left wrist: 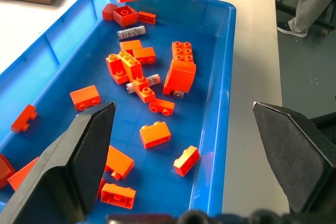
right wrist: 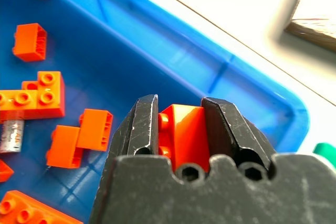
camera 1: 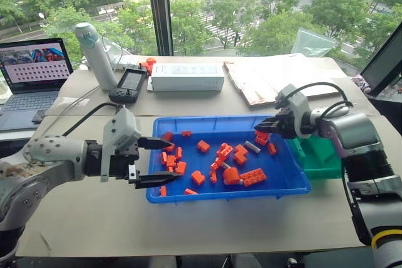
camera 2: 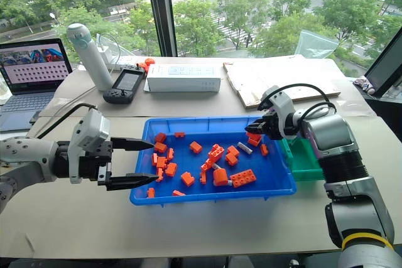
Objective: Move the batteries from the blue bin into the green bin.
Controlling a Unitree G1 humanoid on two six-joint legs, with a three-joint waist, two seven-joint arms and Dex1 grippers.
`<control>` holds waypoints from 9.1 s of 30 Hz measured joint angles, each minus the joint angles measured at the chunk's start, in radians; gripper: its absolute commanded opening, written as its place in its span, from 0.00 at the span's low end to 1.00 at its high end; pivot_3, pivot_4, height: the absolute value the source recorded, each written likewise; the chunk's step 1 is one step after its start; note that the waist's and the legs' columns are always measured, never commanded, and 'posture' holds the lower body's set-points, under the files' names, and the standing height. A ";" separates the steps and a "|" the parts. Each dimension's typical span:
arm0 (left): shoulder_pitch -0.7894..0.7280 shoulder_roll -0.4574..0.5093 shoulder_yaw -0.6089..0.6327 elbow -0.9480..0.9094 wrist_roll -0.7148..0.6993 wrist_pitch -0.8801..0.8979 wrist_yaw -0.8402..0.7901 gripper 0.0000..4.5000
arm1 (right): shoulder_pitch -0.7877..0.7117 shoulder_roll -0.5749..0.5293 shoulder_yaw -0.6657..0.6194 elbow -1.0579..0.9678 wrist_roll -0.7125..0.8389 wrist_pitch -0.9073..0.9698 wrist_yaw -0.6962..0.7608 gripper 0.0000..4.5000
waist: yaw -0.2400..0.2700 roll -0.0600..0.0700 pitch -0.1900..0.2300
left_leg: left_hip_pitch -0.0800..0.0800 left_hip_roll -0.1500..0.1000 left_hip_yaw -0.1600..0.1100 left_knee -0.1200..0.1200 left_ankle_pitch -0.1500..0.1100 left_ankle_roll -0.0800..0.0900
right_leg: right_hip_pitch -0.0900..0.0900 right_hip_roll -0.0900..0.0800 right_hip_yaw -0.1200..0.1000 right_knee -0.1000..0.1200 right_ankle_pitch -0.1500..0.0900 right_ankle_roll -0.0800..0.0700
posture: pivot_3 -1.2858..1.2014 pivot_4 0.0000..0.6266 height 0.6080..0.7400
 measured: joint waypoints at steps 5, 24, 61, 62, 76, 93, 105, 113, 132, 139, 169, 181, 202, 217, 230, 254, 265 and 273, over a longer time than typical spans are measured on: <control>-0.006 -0.004 -0.004 0.000 0.000 0.000 0.000 1.00 | 0.000 0.014 0.030 0.058 -0.067 -0.093 -0.013 0.37 | -0.003 0.000 0.000 | 0.000 0.000 0.000 0.000 0.000 0.000 | 0.002 0.000 0.000 0.000 0.001 0.001 | 0.52 0.24 1.00; -0.016 -0.019 -0.017 0.001 0.004 0.000 0.002 1.00 | 0.034 -0.057 0.134 -0.233 -0.106 -0.151 0.236 0.95 | -0.003 0.000 0.000 | 0.000 0.000 0.000 0.001 0.000 0.000 | 0.001 0.000 -0.001 0.000 0.001 0.002 | 0.52 0.24 1.00; -0.038 -0.033 -0.029 0.028 0.021 -0.022 -0.006 1.00 | 0.063 -0.018 0.150 -0.125 -0.187 -0.113 0.196 0.05 | 0.003 0.000 0.000 | 0.000 0.000 -0.001 0.002 0.000 0.000 | 0.001 0.000 -0.001 0.001 0.001 0.002 | 0.52 0.24 1.00; -0.047 -0.037 -0.033 0.037 0.026 -0.027 -0.009 1.00 | 0.056 -0.031 0.120 -0.149 -0.172 -0.086 0.199 0.05 | 0.003 0.000 0.000 | 0.000 0.000 -0.001 0.001 0.000 0.000 | 0.001 0.000 -0.001 0.001 0.001 0.002 | 0.52 0.24 1.00; -0.159 -0.119 -0.154 0.160 0.107 -0.076 -0.084 1.00 | 0.194 -0.363 -0.119 -0.229 -0.115 0.096 0.165 0.05 | 0.003 0.000 0.001 | 0.000 -0.001 0.001 0.002 0.000 0.001 | 0.004 -0.001 0.001 0.001 0.000 0.001 | 0.52 0.24 1.00; -0.147 -0.105 -0.156 0.160 0.128 -0.084 -0.119 1.00 | 0.180 -0.296 -0.081 -0.517 0.079 -0.024 0.346 0.70 | -0.008 0.001 0.001 | 0.001 0.000 0.000 0.003 0.000 0.000 | 0.003 0.000 0.002 0.008 -0.003 0.002 | 0.52 0.24 1.00; -0.098 -0.056 -0.116 0.116 0.122 -0.065 -0.117 1.00 | 0.198 -0.078 0.193 -0.543 0.042 -0.206 0.396 0.70 | 0.001 -0.001 0.002 | 0.000 0.000 -0.001 0.004 0.000 0.000 | -0.001 0.000 0.001 0.009 -0.003 0.002 | 0.52 0.24 1.00; -0.057 -0.033 -0.080 0.076 0.089 -0.044 -0.110 1.00 | 0.199 -0.029 0.260 -0.463 -0.034 -0.307 0.400 0.54 | 0.004 -0.001 0.002 | 0.000 0.000 -0.001 0.004 0.000 0.000 | -0.001 0.000 0.000 0.010 -0.003 0.001 | 0.52 0.24 1.00; -0.045 -0.021 -0.071 0.047 0.049 -0.026 -0.128 1.00 | 0.111 -0.126 0.140 -0.222 -0.116 -0.335 0.353 0.43 | 0.003 -0.001 0.002 | 0.001 0.000 -0.001 0.004 0.000 -0.001 | -0.002 0.000 -0.001 0.010 -0.005 -0.001 | 0.52 0.24 1.00; -0.069 -0.022 -0.084 0.059 0.050 -0.027 -0.135 1.00 | 0.119 -0.113 0.139 -0.156 -0.160 -0.397 0.326 0.96 | 0.001 -0.001 0.002 | 0.000 0.000 0.000 0.003 0.001 0.000 | 0.002 0.000 0.000 0.011 -0.004 0.000 | 0.52 0.24 1.00; -0.069 -0.010 -0.097 0.063 0.048 -0.024 -0.131 1.00 | 0.077 -0.023 0.339 -0.302 -0.153 -0.493 0.637 0.48 | 0.003 -0.001 0.002 | 0.000 0.000 -0.001 0.004 0.001 -0.001 | -0.002 0.000 -0.002 0.012 -0.005 0.000 | 0.52 0.24 1.00; -0.054 0.001 -0.086 0.048 0.046 -0.024 -0.128 1.00 | 0.079 0.026 0.401 -0.222 -0.236 -0.534 0.624 0.01 | 0.003 -0.001 0.002 | 0.001 0.000 -0.001 0.004 0.001 -0.002 | -0.003 0.000 -0.002 0.013 -0.005 0.000 | 0.52 0.24 1.00; -0.045 0.004 -0.080 0.044 0.042 -0.023 -0.126 1.00 | 0.012 0.052 0.339 -0.219 -0.204 -0.465 0.626 0.50 | 0.003 -0.001 0.002 | 0.001 0.000 -0.002 0.003 0.001 -0.002 | -0.003 0.000 -0.002 0.013 -0.005 0.000 | 0.52 0.24 1.00; -0.044 0.004 -0.080 0.043 0.042 -0.023 -0.119 1.00 | 0.053 0.081 0.371 -0.120 -0.270 -0.510 0.569 0.50 | 0.003 -0.001 0.002 | 0.001 0.000 -0.002 0.004 0.001 -0.002 | -0.003 0.000 -0.002 0.013 -0.005 0.000 | 0.52 0.24 1.00; -0.043 0.004 -0.080 0.044 0.042 -0.023 -0.120 1.00 | 0.050 0.076 0.335 -0.117 -0.257 -0.521 0.563 0.06 | 0.003 -0.002 0.002 | 0.001 0.000 -0.002 0.004 0.001 -0.002 | -0.002 0.000 -0.002 0.013 -0.005 0.000 | 0.52 0.24 1.00; -0.158 -0.088 -0.176 0.149 0.102 -0.068 -0.189 1.00 | 0.017 -0.326 0.066 0.146 -0.309 -0.487 0.434 0.28 | -0.009 -0.001 0.003 | 0.001 0.000 -0.001 0.002 0.002 -0.002 | 0.001 0.000 0.000 0.013 -0.006 -0.001 | 0.52 0.24 1.00; -0.145 -0.068 -0.173 0.152 0.127 -0.067 -0.193 1.00 | -0.042 -0.251 0.052 0.113 -0.328 -0.512 0.400 0.85 | -0.019 -0.001 0.003 | 0.001 0.000 -0.001 0.002 0.002 -0.002 | 0.002 0.000 0.000 0.013 -0.006 0.000 | 0.52 0.24 1.00; -0.128 -0.065 -0.167 0.138 0.132 -0.067 -0.180 1.00 | -0.053 -0.003 0.108 -0.123 -0.201 -0.564 0.455 0.85 | -0.013 -0.001 0.003 | 0.001 0.000 -0.004 0.003 0.002 -0.001 | 0.003 0.002 -0.002 0.014 -0.007 0.000 | 0.52 0.24 1.00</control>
